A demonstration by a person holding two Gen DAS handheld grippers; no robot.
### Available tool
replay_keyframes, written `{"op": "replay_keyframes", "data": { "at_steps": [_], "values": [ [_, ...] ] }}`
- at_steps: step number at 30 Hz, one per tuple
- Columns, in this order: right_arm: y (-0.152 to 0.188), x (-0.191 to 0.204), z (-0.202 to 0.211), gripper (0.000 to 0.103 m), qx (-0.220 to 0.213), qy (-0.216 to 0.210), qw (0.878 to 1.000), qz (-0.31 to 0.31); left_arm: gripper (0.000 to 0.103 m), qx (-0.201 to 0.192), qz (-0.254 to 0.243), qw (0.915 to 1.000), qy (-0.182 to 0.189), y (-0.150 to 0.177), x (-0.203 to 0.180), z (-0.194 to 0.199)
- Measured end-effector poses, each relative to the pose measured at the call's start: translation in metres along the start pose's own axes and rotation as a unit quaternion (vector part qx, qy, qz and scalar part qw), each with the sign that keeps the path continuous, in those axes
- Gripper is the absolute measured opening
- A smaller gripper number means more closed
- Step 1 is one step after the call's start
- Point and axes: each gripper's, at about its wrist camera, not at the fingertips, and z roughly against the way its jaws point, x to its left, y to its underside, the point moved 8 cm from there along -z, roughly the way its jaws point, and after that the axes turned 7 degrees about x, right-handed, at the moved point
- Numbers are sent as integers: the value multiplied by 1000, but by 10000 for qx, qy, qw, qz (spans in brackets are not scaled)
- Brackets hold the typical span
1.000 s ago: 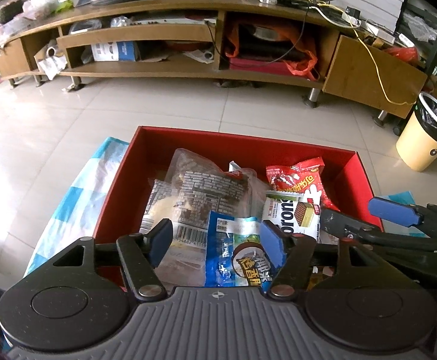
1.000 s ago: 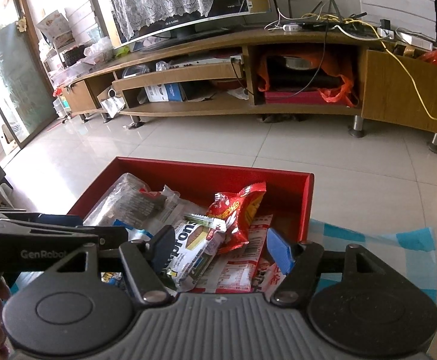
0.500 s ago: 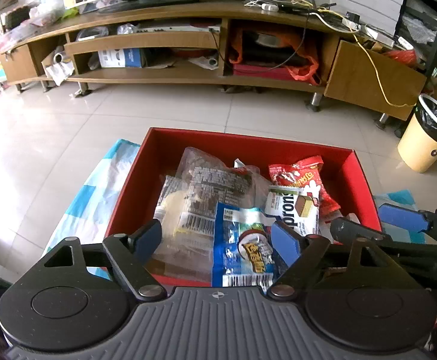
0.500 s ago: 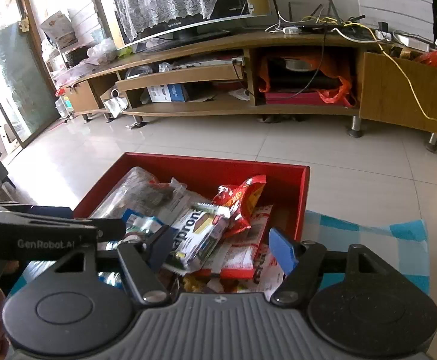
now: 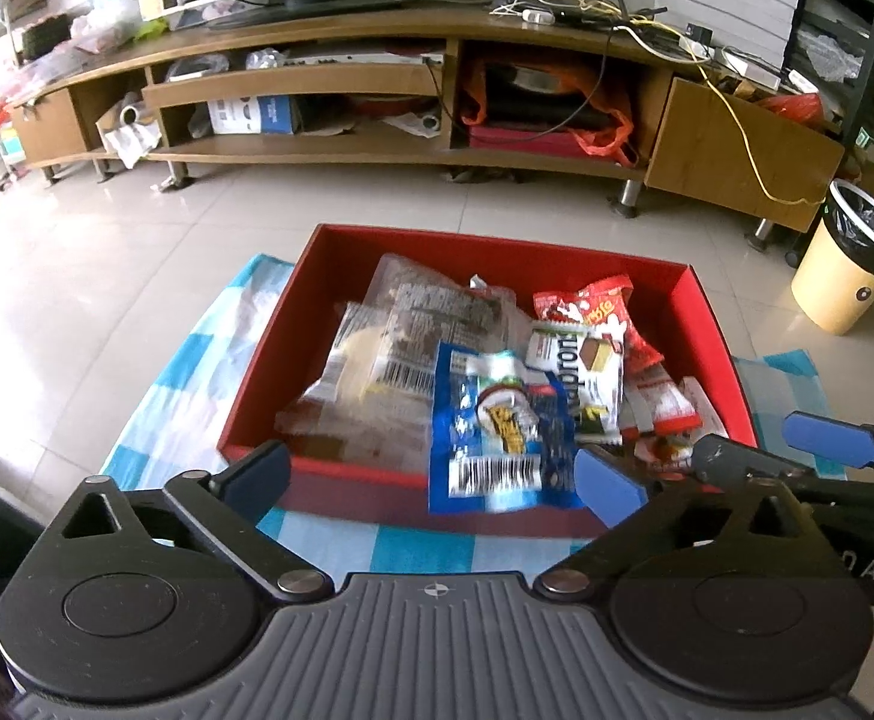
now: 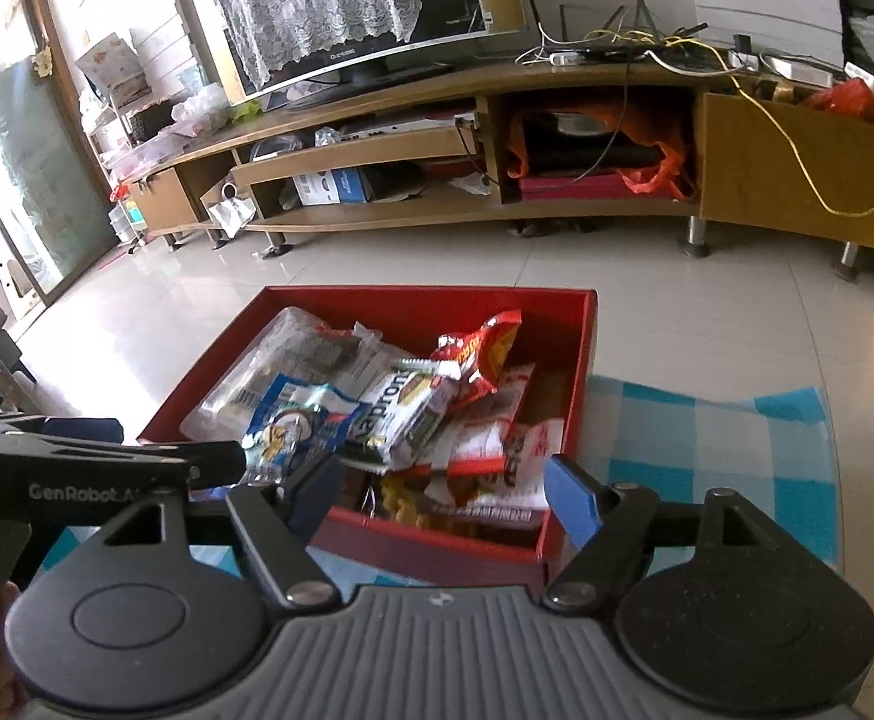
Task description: Organize snacks
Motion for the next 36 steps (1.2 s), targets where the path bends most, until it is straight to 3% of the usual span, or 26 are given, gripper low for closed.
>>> {"op": "replay_keyframes", "data": {
  "at_steps": [19,36],
  "values": [
    [44,13,27,75,99,-104,9997,-192,103,196,-68,9998,40,55,5,22],
    [72,19,42,75,199,-142,9994,-239,102,244,-133,9996,12,82,5,34]
  ]
}}
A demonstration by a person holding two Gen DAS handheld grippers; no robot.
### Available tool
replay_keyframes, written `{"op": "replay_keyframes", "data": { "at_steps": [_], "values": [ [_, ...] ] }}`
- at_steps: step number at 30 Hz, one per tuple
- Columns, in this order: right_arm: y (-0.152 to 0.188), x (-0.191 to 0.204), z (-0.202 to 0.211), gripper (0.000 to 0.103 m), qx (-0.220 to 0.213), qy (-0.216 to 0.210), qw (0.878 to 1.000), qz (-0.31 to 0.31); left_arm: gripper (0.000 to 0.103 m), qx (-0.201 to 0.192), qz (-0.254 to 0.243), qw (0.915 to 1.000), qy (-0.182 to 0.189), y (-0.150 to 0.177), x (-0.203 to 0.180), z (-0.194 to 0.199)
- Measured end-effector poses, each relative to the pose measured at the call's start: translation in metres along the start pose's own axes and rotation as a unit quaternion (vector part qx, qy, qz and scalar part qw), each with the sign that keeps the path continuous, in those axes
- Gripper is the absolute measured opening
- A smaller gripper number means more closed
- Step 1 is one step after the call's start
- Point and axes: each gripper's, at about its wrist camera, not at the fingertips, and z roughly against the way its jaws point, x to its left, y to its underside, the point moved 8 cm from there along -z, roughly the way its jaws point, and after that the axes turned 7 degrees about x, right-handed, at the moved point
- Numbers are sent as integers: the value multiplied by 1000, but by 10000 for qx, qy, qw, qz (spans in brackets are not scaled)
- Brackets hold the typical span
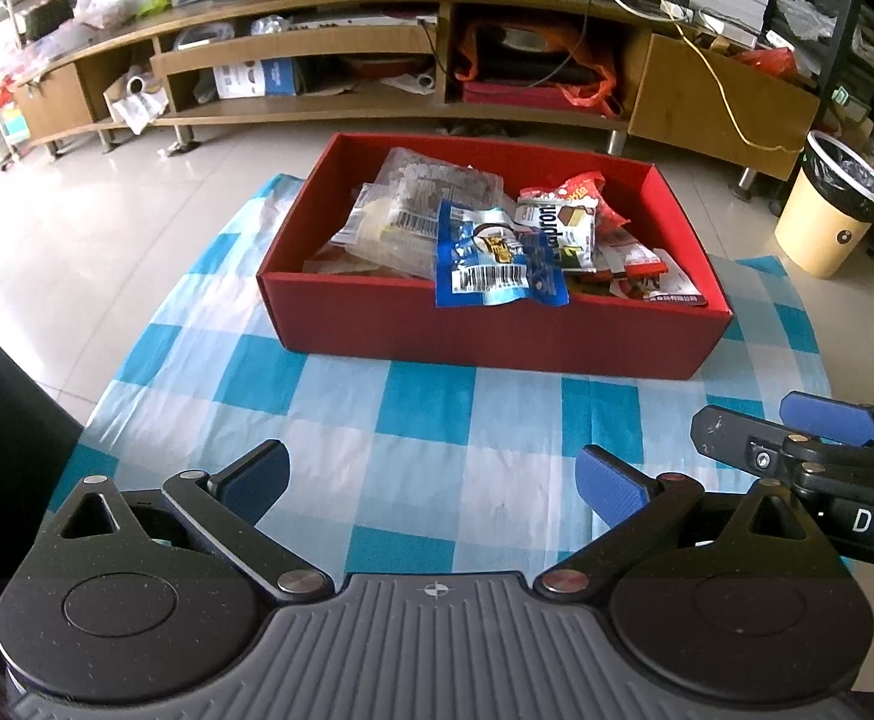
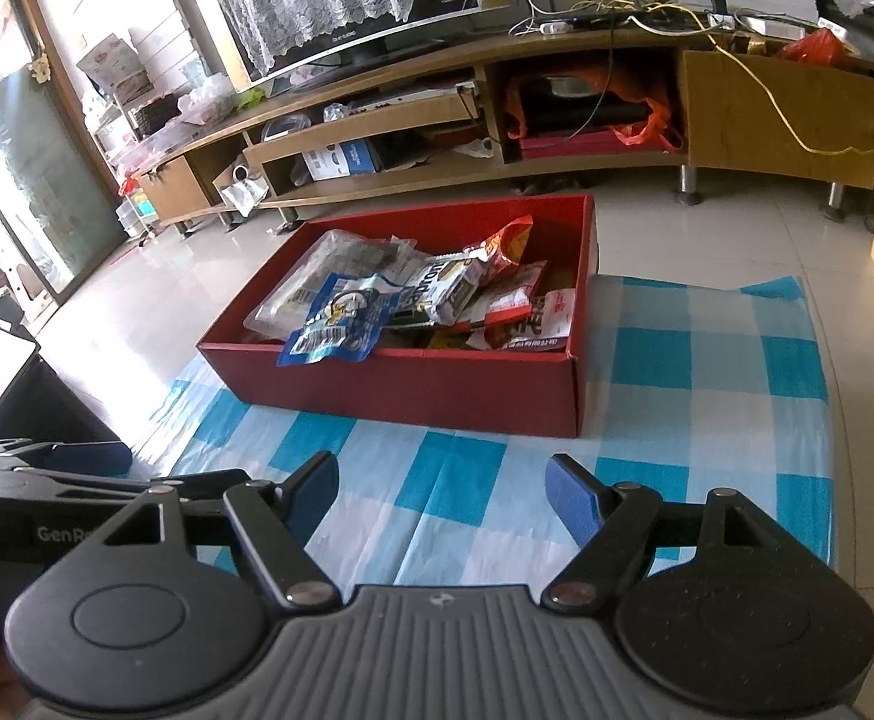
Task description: Organize snacks
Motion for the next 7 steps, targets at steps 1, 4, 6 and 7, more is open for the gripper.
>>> {"op": "replay_keyframes", "data": {
  "at_steps": [1,4,6,7],
  "values": [
    [1,0,0,75,7,-1,10000,6,102,1,-5,10000,-6,1,0,0],
    [3,1,1,75,15,2,10000,20,102,-13,-9,10000,-32,2,1,1],
    [4,2,1,75,19,7,10000,32,102,-43,-36,10000,-78,3,0,3],
    [3,1,1,75,22,8,10000,35,102,-50,-44,9999,-101,3,0,3]
  ]
}}
